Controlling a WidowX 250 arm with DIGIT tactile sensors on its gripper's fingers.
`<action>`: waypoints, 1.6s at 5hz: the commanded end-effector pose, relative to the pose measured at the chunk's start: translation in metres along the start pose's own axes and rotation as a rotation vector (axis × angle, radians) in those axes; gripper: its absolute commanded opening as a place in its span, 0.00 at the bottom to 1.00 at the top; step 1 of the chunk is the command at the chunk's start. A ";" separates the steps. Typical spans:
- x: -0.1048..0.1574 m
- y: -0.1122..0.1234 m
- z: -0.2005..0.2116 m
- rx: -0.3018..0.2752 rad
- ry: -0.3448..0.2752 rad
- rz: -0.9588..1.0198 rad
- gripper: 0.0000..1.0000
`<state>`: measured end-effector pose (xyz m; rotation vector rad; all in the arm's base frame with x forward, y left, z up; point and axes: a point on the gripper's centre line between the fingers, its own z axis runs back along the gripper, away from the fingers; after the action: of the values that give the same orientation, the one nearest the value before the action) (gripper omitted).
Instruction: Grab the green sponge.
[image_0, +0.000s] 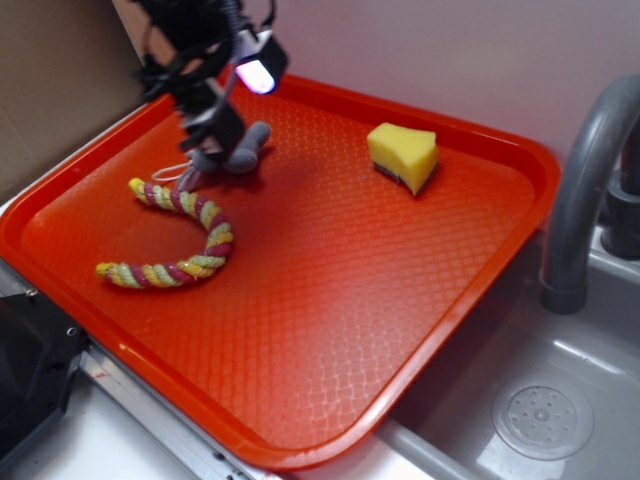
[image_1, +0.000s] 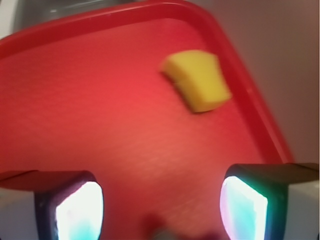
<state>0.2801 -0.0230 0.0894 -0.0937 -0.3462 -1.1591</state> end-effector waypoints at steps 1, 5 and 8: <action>0.064 0.026 -0.019 -0.045 -0.105 -0.111 1.00; 0.080 0.009 -0.089 -0.166 -0.005 -0.194 1.00; 0.092 0.001 -0.101 -0.217 -0.021 -0.224 1.00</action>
<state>0.3357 -0.1032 0.0172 -0.2799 -0.2264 -1.3576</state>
